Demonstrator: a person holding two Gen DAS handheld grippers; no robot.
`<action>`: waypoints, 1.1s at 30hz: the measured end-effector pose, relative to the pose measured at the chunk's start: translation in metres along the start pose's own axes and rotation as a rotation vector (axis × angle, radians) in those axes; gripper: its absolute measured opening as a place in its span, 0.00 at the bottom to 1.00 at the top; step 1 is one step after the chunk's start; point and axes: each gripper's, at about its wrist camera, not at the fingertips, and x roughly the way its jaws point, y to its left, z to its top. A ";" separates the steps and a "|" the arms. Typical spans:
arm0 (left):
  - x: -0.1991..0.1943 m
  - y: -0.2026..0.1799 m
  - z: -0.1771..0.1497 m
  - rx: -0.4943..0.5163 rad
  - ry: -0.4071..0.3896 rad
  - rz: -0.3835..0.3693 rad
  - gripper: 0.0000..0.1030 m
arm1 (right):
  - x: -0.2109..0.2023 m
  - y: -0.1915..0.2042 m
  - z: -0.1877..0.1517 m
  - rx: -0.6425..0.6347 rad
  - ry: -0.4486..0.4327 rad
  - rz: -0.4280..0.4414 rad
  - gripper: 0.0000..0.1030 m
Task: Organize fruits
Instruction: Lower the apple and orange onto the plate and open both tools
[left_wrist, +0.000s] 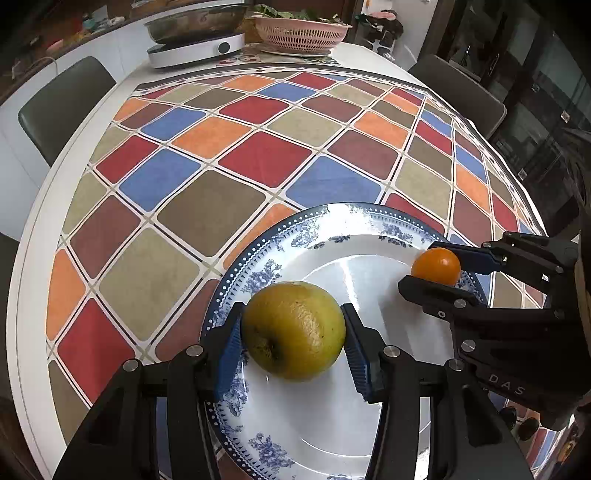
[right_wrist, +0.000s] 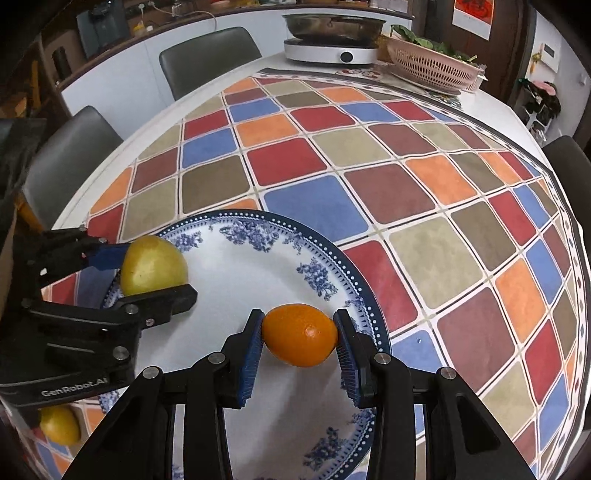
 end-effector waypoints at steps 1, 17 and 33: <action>0.000 -0.001 0.000 0.004 0.002 0.004 0.48 | 0.001 0.000 0.000 0.001 0.001 -0.001 0.38; -0.067 -0.010 -0.010 0.025 -0.124 0.079 0.64 | -0.037 0.003 -0.007 -0.007 -0.087 -0.004 0.46; -0.186 -0.061 -0.097 0.053 -0.391 0.183 0.66 | -0.167 0.043 -0.075 -0.048 -0.289 -0.062 0.53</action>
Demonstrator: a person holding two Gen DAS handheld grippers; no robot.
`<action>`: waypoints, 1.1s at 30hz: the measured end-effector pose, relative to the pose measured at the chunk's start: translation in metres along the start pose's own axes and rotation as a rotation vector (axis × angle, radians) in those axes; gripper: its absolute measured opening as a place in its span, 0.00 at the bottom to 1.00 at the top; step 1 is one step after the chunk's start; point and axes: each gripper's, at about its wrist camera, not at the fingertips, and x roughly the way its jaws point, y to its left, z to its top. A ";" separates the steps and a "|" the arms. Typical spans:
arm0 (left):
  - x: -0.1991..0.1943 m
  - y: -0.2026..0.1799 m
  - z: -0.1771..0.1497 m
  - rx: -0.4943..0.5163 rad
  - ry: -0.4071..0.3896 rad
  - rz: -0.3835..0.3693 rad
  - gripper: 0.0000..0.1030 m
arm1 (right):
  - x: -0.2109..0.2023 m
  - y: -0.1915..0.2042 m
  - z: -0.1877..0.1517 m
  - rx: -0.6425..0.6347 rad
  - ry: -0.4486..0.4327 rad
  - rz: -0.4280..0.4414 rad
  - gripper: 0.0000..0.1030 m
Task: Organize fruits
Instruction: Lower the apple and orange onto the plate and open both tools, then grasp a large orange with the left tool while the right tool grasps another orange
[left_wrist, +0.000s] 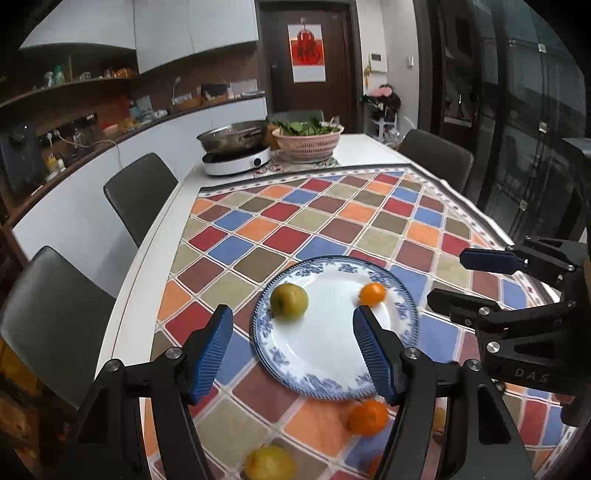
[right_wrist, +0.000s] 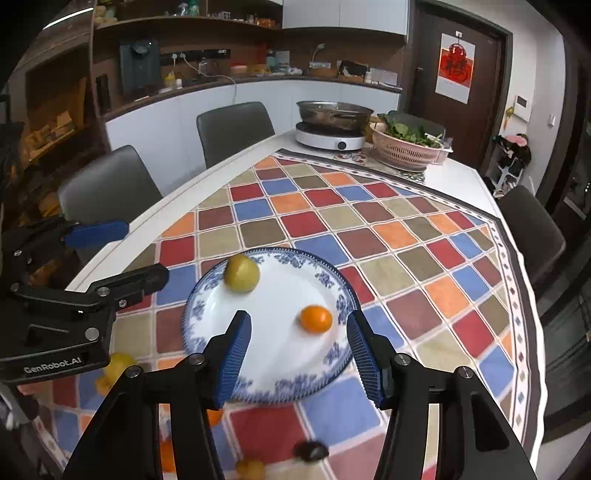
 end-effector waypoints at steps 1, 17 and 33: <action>-0.006 -0.001 -0.003 -0.006 -0.007 -0.003 0.68 | -0.006 0.002 -0.004 -0.001 -0.007 0.001 0.53; -0.072 -0.032 -0.064 -0.041 -0.056 -0.056 0.71 | -0.076 0.024 -0.071 -0.010 -0.070 -0.029 0.53; -0.057 -0.050 -0.121 -0.028 0.015 -0.128 0.71 | -0.075 0.035 -0.134 0.000 -0.044 -0.029 0.53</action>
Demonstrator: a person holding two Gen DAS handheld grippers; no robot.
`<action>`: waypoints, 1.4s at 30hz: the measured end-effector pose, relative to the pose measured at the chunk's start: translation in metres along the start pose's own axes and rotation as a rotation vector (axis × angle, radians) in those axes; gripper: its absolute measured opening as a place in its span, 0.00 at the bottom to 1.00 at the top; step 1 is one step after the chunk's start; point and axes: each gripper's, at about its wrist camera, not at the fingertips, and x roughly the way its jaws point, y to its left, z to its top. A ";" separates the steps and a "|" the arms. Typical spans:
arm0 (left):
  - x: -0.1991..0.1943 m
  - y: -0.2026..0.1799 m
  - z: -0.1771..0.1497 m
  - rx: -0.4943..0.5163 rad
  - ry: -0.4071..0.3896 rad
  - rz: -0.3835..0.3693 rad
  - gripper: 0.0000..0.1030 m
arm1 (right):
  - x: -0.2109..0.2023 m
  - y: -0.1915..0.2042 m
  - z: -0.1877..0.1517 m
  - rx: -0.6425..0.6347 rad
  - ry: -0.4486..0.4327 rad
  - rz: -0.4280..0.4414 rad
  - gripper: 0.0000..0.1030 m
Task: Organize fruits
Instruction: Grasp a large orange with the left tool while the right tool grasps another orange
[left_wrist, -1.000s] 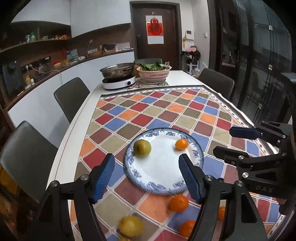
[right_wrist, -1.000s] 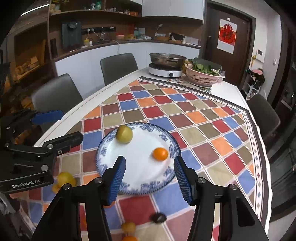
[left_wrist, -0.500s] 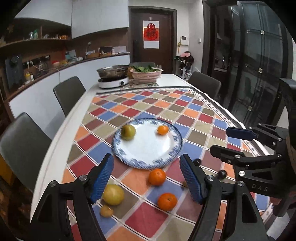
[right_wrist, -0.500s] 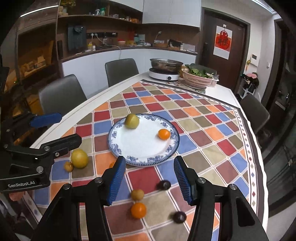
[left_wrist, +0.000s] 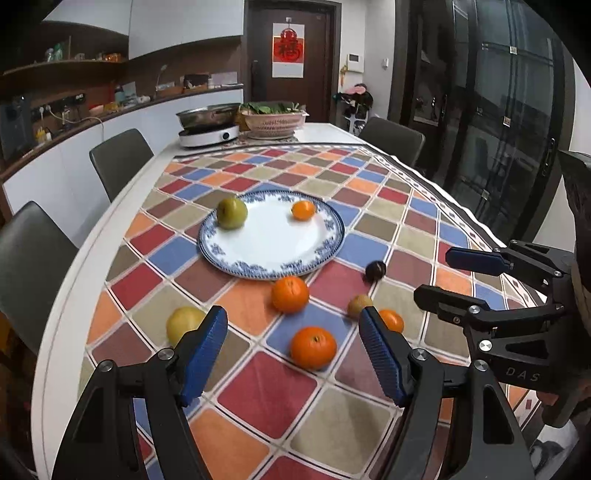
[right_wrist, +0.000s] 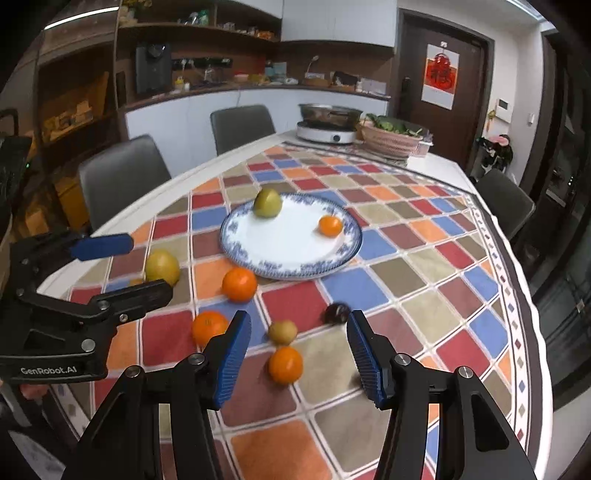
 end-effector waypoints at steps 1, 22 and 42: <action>0.002 -0.001 -0.003 0.000 0.004 -0.007 0.71 | 0.002 0.001 -0.002 0.002 0.006 0.005 0.53; 0.054 -0.007 -0.028 0.057 0.128 -0.057 0.68 | 0.044 -0.004 -0.034 0.059 0.144 0.058 0.53; 0.090 -0.003 -0.027 0.034 0.190 -0.115 0.41 | 0.076 -0.003 -0.032 0.066 0.208 0.092 0.32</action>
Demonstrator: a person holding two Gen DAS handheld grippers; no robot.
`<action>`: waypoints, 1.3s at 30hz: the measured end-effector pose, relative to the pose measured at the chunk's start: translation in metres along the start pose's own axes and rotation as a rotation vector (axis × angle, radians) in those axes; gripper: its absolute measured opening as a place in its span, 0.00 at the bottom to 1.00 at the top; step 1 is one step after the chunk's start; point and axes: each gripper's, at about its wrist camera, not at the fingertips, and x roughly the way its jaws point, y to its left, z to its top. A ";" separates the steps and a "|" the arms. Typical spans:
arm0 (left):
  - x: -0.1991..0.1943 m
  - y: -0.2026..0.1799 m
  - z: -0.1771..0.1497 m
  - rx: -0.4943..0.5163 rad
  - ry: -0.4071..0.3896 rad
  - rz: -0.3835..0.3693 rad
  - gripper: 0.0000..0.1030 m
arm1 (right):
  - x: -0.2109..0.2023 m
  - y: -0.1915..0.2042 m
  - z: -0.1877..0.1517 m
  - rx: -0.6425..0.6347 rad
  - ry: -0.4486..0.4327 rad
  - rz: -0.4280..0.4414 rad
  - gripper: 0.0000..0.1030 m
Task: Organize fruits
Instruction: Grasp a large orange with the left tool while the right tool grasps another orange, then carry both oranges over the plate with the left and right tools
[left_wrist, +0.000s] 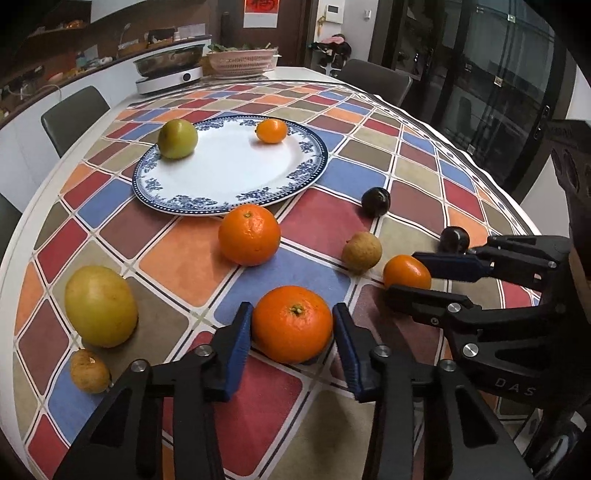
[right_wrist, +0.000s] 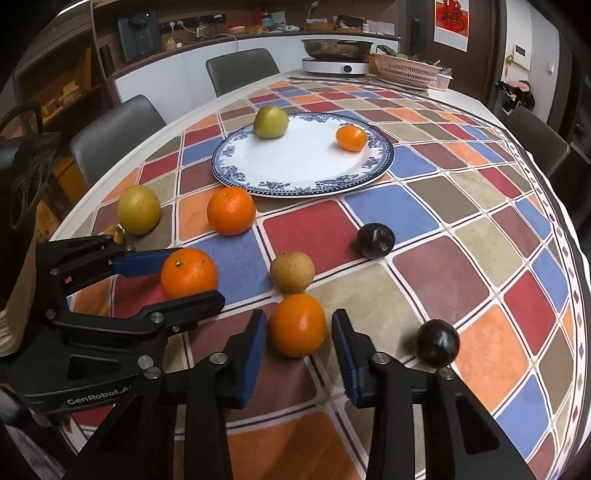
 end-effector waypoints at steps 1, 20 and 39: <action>0.000 0.001 0.000 -0.005 -0.001 -0.004 0.41 | 0.001 0.000 0.000 0.000 0.004 0.002 0.31; -0.015 0.001 0.003 -0.031 -0.034 -0.004 0.40 | -0.007 0.000 0.002 0.024 -0.015 0.018 0.31; -0.067 -0.006 0.015 -0.042 -0.146 0.015 0.40 | -0.052 0.010 0.013 -0.006 -0.127 0.009 0.31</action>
